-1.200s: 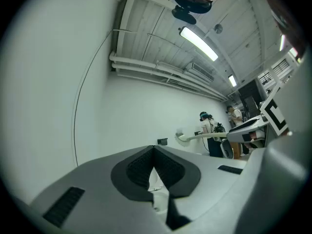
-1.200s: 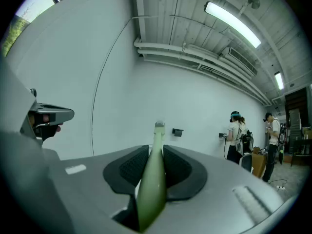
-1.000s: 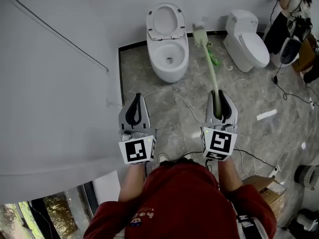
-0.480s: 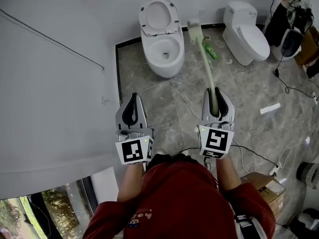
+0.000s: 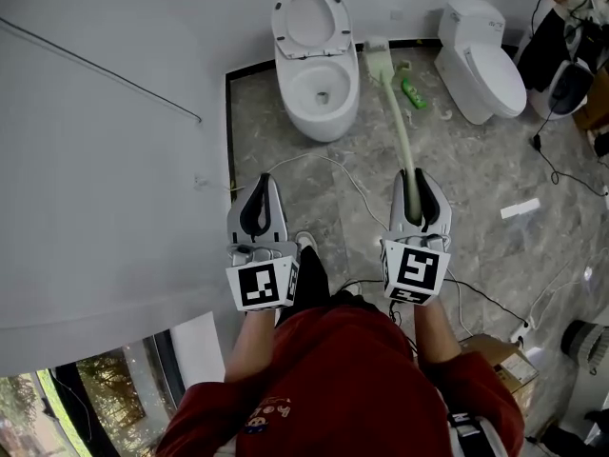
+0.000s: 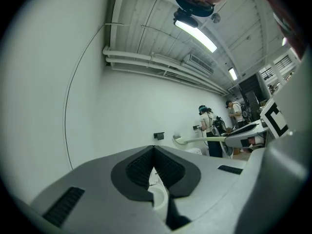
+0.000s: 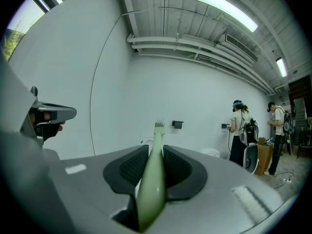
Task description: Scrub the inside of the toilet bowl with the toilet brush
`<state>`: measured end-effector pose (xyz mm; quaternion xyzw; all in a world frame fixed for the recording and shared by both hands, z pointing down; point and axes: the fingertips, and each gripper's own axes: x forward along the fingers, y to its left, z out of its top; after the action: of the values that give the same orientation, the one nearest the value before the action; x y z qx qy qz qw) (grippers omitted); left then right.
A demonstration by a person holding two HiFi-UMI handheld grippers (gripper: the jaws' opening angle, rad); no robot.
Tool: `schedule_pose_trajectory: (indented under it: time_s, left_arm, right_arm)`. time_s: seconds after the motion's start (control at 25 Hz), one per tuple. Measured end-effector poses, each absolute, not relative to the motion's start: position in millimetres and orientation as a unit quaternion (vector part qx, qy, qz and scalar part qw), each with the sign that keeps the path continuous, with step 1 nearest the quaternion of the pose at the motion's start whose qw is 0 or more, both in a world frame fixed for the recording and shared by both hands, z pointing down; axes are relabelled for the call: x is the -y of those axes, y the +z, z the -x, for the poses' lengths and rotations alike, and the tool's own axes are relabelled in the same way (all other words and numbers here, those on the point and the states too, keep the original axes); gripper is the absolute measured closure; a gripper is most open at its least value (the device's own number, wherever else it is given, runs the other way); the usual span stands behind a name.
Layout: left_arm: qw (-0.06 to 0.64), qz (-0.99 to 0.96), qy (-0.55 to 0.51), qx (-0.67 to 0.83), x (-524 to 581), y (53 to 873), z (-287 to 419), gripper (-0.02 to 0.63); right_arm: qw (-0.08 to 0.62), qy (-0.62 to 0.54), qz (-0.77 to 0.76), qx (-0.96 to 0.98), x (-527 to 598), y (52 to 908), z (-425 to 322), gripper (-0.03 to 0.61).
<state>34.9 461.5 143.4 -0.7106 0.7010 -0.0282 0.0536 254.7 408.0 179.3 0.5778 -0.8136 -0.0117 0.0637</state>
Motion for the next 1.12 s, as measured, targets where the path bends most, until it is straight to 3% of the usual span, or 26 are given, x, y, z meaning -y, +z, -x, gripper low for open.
schedule_pose_trajectory:
  time_s: [1.12]
  left_arm:
    - [0.026, 0.734, -0.007, -0.678, -239.1, 168.4, 155.6, 0.609]
  right_arm:
    - [0.131, -0.025, -0.591, 0.796, -213.1, 186.3, -70.8, 0.474]
